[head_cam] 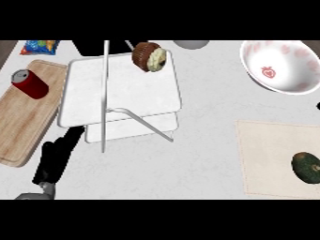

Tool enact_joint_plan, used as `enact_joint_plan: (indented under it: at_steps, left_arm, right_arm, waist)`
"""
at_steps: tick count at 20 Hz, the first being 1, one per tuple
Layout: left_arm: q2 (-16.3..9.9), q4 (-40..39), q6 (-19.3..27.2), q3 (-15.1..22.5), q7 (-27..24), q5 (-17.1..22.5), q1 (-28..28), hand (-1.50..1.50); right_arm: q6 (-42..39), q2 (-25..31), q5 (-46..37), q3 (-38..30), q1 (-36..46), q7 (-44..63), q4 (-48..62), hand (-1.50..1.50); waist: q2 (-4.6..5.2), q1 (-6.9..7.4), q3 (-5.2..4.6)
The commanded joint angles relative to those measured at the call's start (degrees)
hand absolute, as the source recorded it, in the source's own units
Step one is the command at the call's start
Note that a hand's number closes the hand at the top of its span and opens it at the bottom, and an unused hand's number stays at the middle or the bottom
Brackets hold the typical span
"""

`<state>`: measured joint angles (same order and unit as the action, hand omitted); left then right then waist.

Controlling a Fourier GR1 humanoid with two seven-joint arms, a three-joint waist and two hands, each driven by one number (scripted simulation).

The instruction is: Pick the cupcake from the placemat and place it in the tiered shelf

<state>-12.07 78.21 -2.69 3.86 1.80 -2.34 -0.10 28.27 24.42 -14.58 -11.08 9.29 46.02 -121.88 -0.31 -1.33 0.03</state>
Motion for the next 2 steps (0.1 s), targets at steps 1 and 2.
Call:
enact_joint_plan:
  at_steps: [1,2]
  left_arm:
    - [-1.27,1.07,-2.43,-1.07,2.3,0.7,-1.15,0.0]
    - [0.48,-1.39,-0.8,-0.57,-0.19,-0.44,-1.63,0.0]
  right_arm:
    - [-6.24,2.06,6.73,-6.34,-6.2,-1.86,-3.54,-1.5]
    - [-7.04,1.7,5.18,-5.85,-9.85,0.0,-7.18,-1.5]
  waist:
    - [0.2,0.87,0.0]
    - [0.19,0.63,-0.02]
